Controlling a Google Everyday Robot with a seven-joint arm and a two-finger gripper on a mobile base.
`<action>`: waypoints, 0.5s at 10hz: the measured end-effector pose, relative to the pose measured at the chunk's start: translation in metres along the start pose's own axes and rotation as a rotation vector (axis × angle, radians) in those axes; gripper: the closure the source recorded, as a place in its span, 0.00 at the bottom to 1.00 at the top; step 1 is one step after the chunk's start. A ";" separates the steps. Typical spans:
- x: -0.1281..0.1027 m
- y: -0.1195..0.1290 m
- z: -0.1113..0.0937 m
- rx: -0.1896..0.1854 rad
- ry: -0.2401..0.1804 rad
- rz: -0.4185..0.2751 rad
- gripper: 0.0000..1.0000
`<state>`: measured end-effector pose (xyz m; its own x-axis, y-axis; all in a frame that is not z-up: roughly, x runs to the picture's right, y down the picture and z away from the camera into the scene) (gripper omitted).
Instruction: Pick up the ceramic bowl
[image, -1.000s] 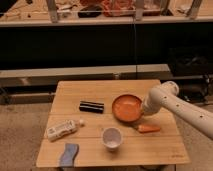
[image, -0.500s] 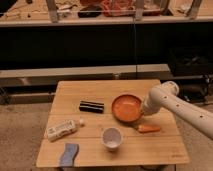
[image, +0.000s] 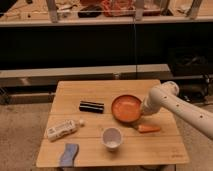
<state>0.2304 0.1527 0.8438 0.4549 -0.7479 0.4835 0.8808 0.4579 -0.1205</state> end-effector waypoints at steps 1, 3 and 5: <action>0.000 -0.001 0.000 0.001 0.000 -0.004 0.99; 0.000 -0.002 0.000 0.005 -0.001 -0.012 0.99; 0.000 -0.003 -0.002 0.007 0.000 -0.022 0.99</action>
<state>0.2281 0.1505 0.8426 0.4355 -0.7579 0.4858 0.8897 0.4446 -0.1039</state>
